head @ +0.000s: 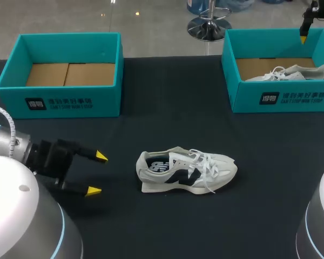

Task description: Take the shoe out of the shoebox, open the shoe tongue, remove and reinsert the insole, then place the shoe into the shoebox

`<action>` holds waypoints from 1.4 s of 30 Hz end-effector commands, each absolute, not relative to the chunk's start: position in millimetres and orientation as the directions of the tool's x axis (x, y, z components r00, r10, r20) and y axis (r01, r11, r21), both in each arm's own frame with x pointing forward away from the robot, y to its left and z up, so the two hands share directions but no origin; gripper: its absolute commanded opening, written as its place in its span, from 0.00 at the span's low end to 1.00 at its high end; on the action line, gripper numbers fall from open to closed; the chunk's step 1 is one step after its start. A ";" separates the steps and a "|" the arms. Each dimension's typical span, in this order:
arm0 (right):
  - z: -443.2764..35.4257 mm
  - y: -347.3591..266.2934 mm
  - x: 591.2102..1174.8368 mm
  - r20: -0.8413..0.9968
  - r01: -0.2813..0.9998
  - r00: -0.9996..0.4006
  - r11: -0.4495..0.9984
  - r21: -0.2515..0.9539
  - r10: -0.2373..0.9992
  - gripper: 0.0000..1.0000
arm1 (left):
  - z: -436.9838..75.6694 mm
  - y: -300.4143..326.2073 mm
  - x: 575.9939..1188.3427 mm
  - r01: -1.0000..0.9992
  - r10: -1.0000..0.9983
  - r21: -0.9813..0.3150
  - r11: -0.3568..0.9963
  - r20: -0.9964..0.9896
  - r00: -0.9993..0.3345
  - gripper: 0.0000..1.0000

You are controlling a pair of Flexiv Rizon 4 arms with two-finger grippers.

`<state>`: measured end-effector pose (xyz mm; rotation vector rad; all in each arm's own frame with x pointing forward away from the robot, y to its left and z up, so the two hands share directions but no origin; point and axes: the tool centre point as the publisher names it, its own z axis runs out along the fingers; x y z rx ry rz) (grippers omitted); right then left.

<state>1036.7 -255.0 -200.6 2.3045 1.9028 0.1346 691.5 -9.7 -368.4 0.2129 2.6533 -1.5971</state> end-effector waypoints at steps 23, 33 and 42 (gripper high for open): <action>-200.2 -254.8 1036.5 -0.028 0.968 0.192 -0.185 0.172 0.981 1.00 | -409.6 -85.6 722.7 0.077 0.030 -0.898 0.433 -0.071 -0.997 1.00; -200.2 -254.8 1036.5 -0.028 0.968 0.192 -0.185 0.172 0.981 1.00 | -416.6 -109.3 726.9 0.084 0.040 -0.893 0.442 -0.074 -0.996 1.00; -200.2 -254.8 1036.5 -0.028 0.968 0.192 -0.185 0.172 0.981 1.00 | -425.2 -119.8 725.5 0.082 0.051 -0.881 0.467 -0.066 -0.997 1.00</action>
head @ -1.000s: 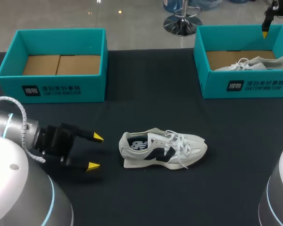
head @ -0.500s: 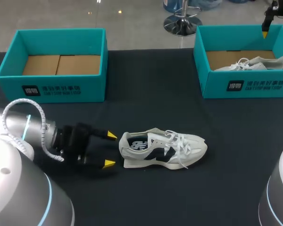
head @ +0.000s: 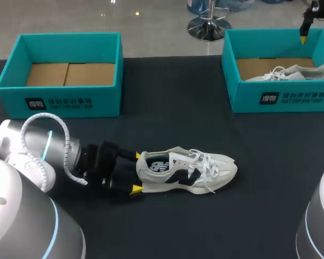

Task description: Take the shoe out of the shoebox, open the shoe tongue, remove and reinsert the insole, then place the shoe into the shoebox

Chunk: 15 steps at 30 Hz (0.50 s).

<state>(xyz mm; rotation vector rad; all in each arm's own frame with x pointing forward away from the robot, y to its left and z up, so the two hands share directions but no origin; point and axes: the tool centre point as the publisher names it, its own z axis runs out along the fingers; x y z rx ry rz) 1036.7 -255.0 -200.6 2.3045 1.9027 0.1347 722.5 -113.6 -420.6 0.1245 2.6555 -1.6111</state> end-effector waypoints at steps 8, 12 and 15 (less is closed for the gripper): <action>-200.2 -254.8 1036.5 -0.028 0.968 0.192 -0.185 0.172 0.981 1.00 | -431.8 -127.8 729.6 0.066 0.041 -0.867 0.493 -0.053 -0.998 1.00; -200.2 -254.8 1036.5 -0.028 0.968 0.192 -0.185 0.172 0.981 1.00 | -435.0 -129.8 730.2 0.069 0.034 -0.854 0.515 -0.059 -0.998 1.00; -200.2 -254.8 1036.5 -0.028 0.968 0.192 -0.185 0.172 0.981 1.00 | -435.7 -130.2 729.7 0.070 0.031 -0.853 0.517 -0.063 -0.998 0.00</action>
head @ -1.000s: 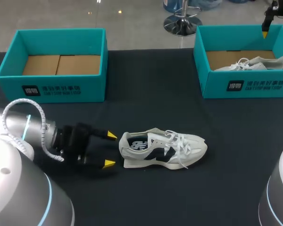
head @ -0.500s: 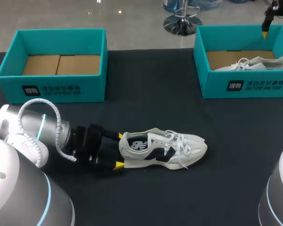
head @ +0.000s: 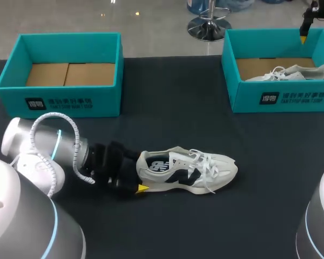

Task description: Take the shoe out of the shoebox, open the shoe tongue, remove and reinsert the insole, then place the shoe into the shoebox

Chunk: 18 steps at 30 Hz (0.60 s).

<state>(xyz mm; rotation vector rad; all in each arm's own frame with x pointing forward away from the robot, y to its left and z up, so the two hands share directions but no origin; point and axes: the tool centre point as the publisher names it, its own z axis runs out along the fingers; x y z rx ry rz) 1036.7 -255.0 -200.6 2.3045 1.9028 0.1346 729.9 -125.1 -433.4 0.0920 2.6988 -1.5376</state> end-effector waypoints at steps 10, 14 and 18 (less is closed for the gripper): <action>-200.2 -254.8 1036.5 -0.028 0.968 0.192 -0.185 0.172 0.981 1.00 | -436.2 -129.6 728.7 0.082 0.052 -0.865 0.495 -0.065 -0.997 0.00; -200.2 -254.8 1036.5 -0.028 0.968 0.192 -0.185 0.172 0.981 1.00 | -436.2 -129.6 728.7 0.082 0.052 -0.865 0.495 -0.065 -0.997 0.00; -200.2 -254.8 1036.5 -0.028 0.968 0.192 -0.185 0.172 0.981 1.00 | -436.2 -129.6 728.7 0.082 0.052 -0.865 0.495 -0.065 -0.997 0.00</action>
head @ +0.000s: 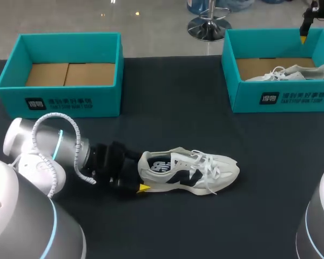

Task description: Take the shoe out of the shoebox, open the shoe tongue, remove and reinsert the insole, then place the shoe into the shoebox

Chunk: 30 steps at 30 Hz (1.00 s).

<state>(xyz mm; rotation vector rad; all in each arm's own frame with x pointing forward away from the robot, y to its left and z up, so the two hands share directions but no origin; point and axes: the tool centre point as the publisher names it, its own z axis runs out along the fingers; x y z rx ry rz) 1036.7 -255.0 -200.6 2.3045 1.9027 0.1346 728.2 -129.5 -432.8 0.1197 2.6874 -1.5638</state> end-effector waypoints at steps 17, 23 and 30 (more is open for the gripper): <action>-275.5 -140.6 964.5 0.050 0.974 0.191 -0.196 0.111 0.980 1.00 | -436.2 -129.6 728.7 0.082 0.052 -0.865 0.495 -0.065 -0.997 0.00; -284.0 -107.3 925.7 0.044 0.974 0.199 -0.202 0.104 0.979 1.00 | -436.2 -129.6 728.7 0.082 0.052 -0.865 0.495 -0.065 -0.997 0.00; -281.7 -75.9 902.3 0.068 0.984 0.154 -0.160 0.079 0.986 1.00 | -436.2 -129.6 728.7 0.082 0.052 -0.865 0.495 -0.065 -0.997 0.00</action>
